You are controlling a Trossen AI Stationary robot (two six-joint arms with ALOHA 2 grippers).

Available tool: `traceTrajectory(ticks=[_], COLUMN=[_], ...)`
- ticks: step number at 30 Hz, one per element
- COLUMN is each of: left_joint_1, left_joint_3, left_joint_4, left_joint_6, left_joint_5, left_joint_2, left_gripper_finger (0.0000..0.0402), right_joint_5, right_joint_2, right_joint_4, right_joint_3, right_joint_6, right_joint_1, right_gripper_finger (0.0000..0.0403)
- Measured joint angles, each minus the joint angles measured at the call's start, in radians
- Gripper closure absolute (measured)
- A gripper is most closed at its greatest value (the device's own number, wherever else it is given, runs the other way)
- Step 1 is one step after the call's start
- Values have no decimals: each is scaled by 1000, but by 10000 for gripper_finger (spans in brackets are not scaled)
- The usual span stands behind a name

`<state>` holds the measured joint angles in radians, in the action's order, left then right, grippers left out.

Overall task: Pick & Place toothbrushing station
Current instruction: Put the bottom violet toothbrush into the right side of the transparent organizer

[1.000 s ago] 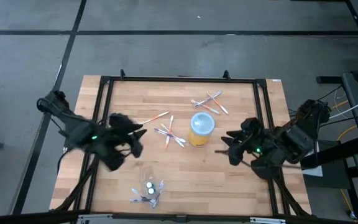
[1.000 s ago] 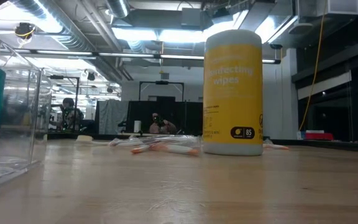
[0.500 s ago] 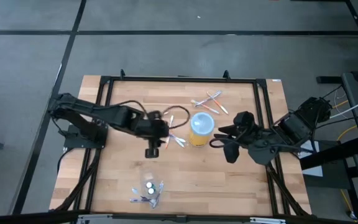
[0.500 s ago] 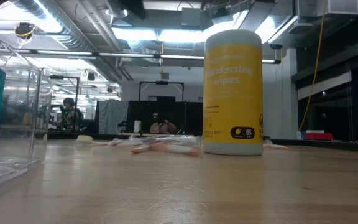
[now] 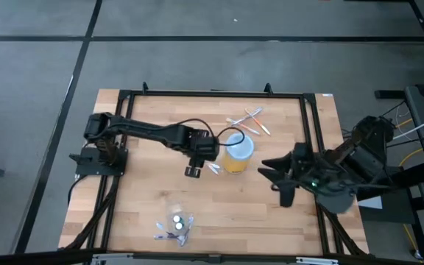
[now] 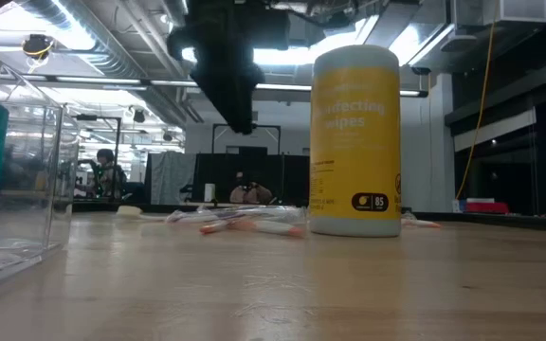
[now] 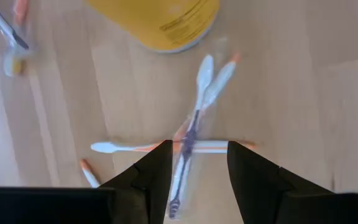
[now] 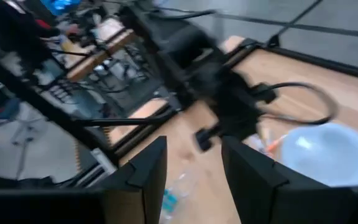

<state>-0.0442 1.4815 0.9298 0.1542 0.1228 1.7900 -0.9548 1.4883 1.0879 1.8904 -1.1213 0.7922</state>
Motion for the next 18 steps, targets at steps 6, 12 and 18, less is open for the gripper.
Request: traceTrajectory(ticks=[6,12,18], left_joint_1=[64,99,102], left_joint_3=[0,0,0], left_joint_4=[-67,-71,-81], left_joint_6=[8,-10,-20], left_joint_5=[-94,-148,-167], left_joint_2=[57,108,126], left_gripper_finger=[254,254,254], right_joint_5=[-39,-97,-182], right_joint_2=[0,0,0], right_joint_4=[-63,-180,-265], right_joint_3=[0,0,0], right_joint_6=[11,106,186], right_joint_1=[58,129,186], right_gripper_finger=[248,248,248])
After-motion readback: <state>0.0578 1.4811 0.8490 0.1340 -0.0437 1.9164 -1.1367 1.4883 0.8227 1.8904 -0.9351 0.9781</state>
